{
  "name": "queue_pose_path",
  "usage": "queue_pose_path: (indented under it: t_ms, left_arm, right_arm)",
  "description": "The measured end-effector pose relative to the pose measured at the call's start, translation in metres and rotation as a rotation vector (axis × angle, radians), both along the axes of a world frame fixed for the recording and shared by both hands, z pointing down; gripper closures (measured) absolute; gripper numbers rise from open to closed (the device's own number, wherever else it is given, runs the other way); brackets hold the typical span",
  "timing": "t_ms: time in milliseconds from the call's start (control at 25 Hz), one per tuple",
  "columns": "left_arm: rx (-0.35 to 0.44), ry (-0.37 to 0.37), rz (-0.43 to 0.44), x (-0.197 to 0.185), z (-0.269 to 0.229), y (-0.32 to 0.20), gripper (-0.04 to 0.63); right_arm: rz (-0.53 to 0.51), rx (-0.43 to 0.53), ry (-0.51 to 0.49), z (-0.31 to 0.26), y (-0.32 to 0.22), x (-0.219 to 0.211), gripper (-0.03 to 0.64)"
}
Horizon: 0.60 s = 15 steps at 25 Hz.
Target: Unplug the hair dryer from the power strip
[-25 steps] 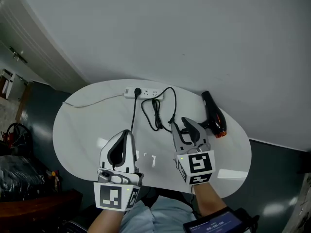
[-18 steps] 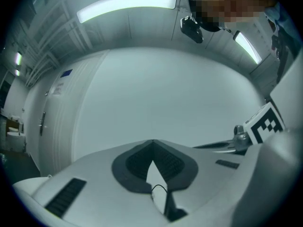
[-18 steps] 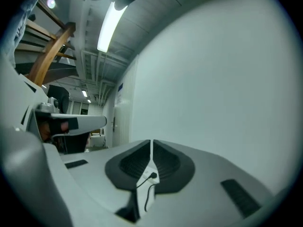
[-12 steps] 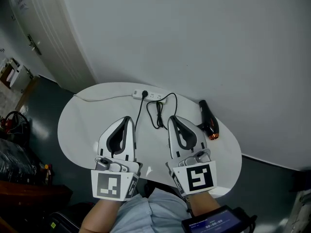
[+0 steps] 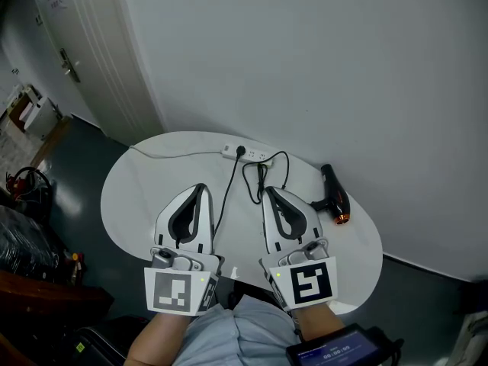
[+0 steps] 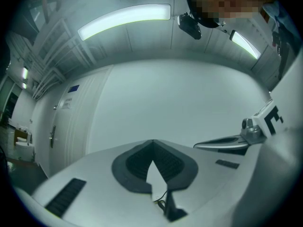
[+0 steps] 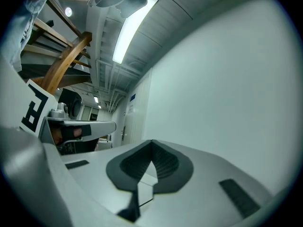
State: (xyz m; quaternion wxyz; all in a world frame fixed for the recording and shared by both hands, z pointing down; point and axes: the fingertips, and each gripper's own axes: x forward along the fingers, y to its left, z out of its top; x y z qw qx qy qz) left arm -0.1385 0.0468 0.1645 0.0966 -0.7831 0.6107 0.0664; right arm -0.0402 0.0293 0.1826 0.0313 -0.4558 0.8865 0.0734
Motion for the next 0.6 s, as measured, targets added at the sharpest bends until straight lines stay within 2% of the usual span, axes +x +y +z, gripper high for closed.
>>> queue_pose_path:
  t_ms: [480,600]
  left_arm:
    - [0.003,0.012,0.000,-0.0056,0.0018,0.0026,0.597]
    - [0.000,0.012,-0.002,-0.0068,0.0023,0.0015,0.598]
  right_arm:
    - [-0.005,-0.018,0.043,0.0071,0.0024,-0.0055,0.617]
    - [-0.009,0.010,0.002,-0.0013,0.0012,-0.0081,0.617]
